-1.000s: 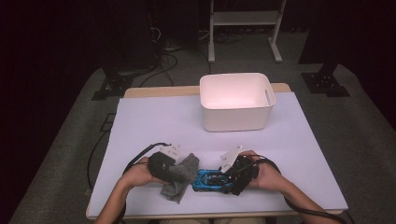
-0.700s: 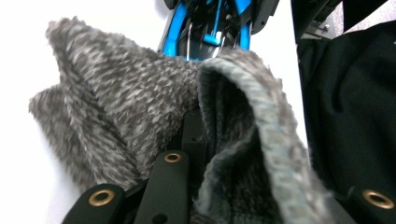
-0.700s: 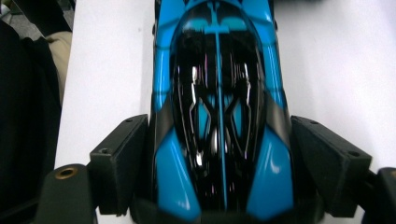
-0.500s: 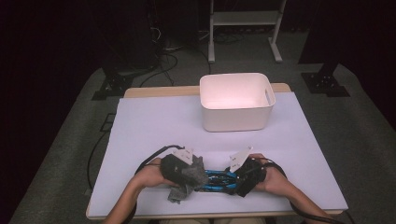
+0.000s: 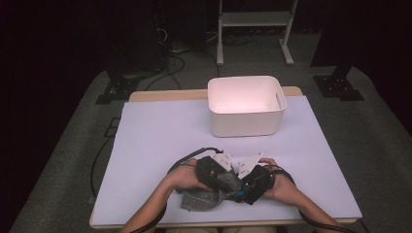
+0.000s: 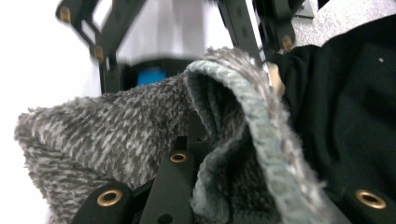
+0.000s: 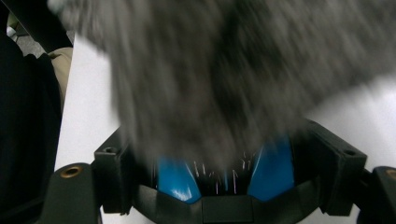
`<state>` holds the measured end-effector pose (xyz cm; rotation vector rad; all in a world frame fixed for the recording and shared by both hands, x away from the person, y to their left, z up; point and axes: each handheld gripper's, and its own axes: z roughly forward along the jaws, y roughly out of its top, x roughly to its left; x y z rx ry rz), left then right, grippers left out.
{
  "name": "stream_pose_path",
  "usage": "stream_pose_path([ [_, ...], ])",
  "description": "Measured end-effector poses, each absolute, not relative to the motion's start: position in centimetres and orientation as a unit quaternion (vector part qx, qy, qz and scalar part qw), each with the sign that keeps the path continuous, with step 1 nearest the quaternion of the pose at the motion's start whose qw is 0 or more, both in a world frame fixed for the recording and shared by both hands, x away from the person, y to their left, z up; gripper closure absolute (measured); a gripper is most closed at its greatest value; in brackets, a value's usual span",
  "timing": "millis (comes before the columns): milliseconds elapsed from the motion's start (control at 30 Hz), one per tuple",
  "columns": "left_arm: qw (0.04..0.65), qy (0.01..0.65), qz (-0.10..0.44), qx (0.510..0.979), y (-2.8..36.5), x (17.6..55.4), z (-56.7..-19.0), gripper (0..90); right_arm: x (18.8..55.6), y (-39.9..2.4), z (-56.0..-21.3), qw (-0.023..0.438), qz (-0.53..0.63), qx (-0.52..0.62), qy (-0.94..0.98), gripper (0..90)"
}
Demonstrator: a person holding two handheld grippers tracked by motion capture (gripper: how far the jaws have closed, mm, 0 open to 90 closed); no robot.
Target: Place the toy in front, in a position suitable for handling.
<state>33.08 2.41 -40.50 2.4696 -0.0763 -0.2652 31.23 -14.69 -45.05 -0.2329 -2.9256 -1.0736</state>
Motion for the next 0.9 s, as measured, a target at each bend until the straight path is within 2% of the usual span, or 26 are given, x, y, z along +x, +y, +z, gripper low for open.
stream_pose_path([
  [133,0.311,-0.037,-0.106,0.944,0.7,33.2,-40.9,80.3,31.1,-14.7,-45.1,0.009,-0.347,-0.077,-0.935,22.9],
  [300,0.315,-0.029,-0.108,0.942,1.5,33.4,-40.9,80.4,31.2,-14.8,-45.2,0.010,-0.349,-0.077,-0.934,23.0],
  [600,0.321,0.016,-0.088,0.943,5.7,33.9,-40.4,80.2,31.2,-14.7,-45.2,0.004,-0.346,-0.074,-0.935,23.0],
  [900,0.271,0.067,-0.060,0.958,10.4,34.1,-41.2,80.1,31.2,-14.7,-45.1,0.005,-0.343,-0.071,-0.937,23.0],
])
